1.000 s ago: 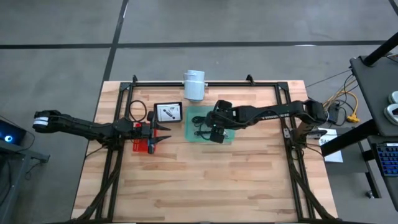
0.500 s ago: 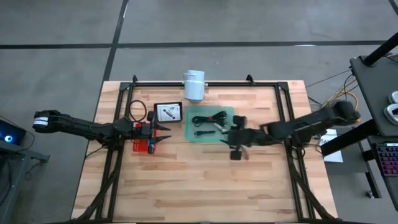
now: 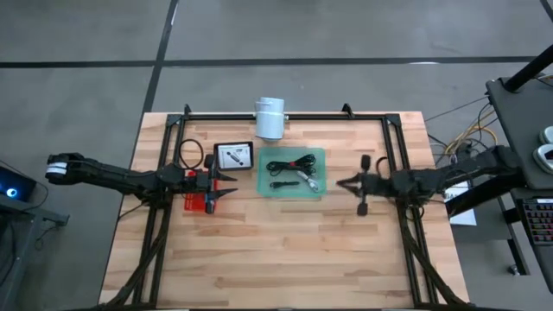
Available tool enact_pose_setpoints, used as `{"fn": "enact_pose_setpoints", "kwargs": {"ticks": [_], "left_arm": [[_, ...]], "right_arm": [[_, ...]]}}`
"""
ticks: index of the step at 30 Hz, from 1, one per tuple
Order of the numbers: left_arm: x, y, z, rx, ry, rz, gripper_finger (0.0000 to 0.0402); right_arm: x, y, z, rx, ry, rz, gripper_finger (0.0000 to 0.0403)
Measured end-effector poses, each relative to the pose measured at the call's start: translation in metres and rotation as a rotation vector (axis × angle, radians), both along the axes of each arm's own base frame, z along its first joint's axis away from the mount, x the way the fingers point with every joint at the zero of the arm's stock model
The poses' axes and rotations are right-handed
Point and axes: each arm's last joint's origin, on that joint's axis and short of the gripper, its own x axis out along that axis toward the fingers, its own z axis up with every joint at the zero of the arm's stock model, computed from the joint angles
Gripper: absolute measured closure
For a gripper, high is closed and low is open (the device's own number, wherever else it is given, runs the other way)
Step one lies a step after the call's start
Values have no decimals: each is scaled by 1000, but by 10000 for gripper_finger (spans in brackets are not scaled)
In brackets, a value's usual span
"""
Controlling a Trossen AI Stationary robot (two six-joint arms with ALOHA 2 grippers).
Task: Pick and place items into bin
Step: Return to Home Position
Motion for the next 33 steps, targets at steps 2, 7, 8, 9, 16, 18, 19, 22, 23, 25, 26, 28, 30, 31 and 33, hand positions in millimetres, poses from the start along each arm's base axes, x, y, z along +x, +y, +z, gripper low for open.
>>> {"fn": "enact_pose_setpoints", "kwargs": {"ticks": [2, 7, 8, 9, 16, 18, 19, 22, 23, 25, 26, 28, 30, 31, 33], "left_arm": [[0, 0, 0, 0, -1, 0, 286], [0, 0, 0, 0, 1, 0, 286], [0, 0, 0, -5, 0, 0, 286], [0, 0, 0, -20, 0, 0, 286], [0, 0, 0, -58, -3, 1, 286], [0, 0, 0, -59, -3, 1, 286], [0, 0, 0, -59, -4, 1, 286], [0, 0, 0, -75, -4, 1, 286], [0, 0, 0, -77, -2, 1, 286], [1, 0, -1, -81, 5, 1, 286], [1, 0, -2, -93, 8, 3, 286], [2, 0, -1, -103, -17, 6, 286], [3, 0, 1, -104, -40, 6, 286], [4, 0, 0, -103, -34, 6, 286], [1, 1, -4, -100, -19, 10, 286]], "right_arm": [[-11, -6, 4, -15, -67, -27, 394], [-31, -14, 12, 8, -165, 54, 394], [-35, -15, 12, 13, -162, 46, 394], [-38, -16, 12, 24, -168, 32, 394], [-49, -18, -4, 60, -228, 25, 394], [-49, -18, -14, 72, -220, 24, 394], [-49, -18, -19, 82, -222, 23, 394], [-47, -18, -31, 104, -216, 21, 395], [-47, -18, -32, 105, -204, 17, 395], [-47, -18, -33, 115, -193, 11, 395], [-47, -18, -33, 119, -195, 10, 395], [-47, -18, -33, 120, -197, 11, 395], [-47, -18, -33, 115, -194, 10, 395], [-47, -18, -34, 110, -192, 11, 395], [-47, -18, -34, 97, -188, 12, 395]]}}
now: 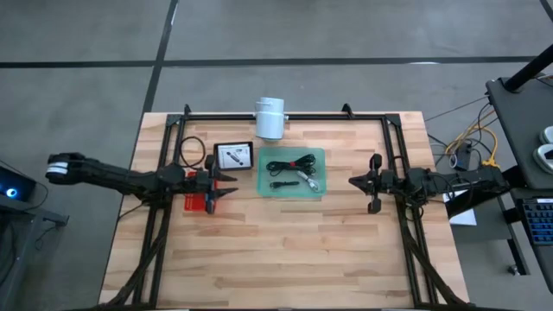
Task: Pick and place items into bin
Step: Return to Home Position
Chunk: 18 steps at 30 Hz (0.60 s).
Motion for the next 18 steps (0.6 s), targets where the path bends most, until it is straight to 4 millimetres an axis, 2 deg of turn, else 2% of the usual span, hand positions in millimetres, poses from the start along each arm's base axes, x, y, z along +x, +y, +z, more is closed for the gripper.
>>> {"fn": "enact_pose_setpoints", "kwargs": {"ticks": [7, 13, 18], "left_arm": [[-23, 4, -6, -7, -90, 89, 286], [-36, 4, -16, -28, 34, 105, 286], [-50, 5, -16, -35, 25, 135, 286]], "right_arm": [[0, 0, -4, -3, 43, 0, 394], [0, 0, -6, 21, 59, -2, 394], [0, 0, -6, 22, 58, -2, 394]]}}
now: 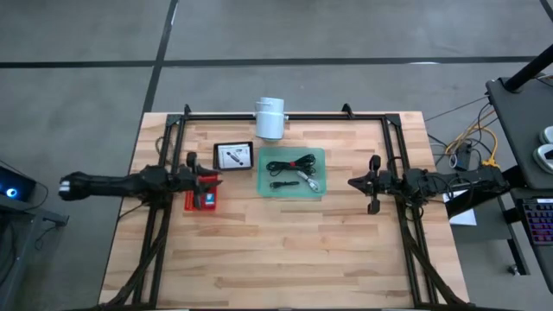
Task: Pick and place items into bin
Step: Return to Home Position
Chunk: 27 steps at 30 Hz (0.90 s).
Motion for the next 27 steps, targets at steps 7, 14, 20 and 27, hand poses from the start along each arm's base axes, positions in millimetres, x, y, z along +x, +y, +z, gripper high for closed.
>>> {"fn": "enact_pose_setpoints", "kwargs": {"ticks": [7, 14, 20, 27], "left_arm": [[-8, 1, 3, -20, -56, 31, 286], [-3, 1, -3, -37, 18, 29, 286], [-4, 1, -3, -42, 7, 18, 286], [-5, 0, -2, -26, 3, -11, 286]], "right_arm": [[0, 0, 0, 12, -3, -4, 394], [0, -1, 0, 1, -5, -21, 394], [0, -1, 1, -34, -8, -19, 394], [0, -1, 2, -12, -15, -20, 394]]}}
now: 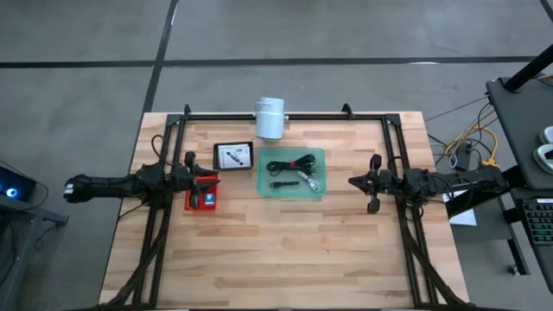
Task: Pick and place items into bin
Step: Return to Home Position
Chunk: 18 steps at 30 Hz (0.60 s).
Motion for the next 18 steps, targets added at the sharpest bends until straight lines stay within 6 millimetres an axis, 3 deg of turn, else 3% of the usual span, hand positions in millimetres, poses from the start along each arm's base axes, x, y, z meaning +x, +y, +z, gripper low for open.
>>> {"fn": "enact_pose_setpoints", "kwargs": {"ticks": [18], "left_arm": [[0, 0, 0, 8, 2, -17, 286]], "right_arm": [[0, 0, -1, 4, 12, 1, 394]]}}
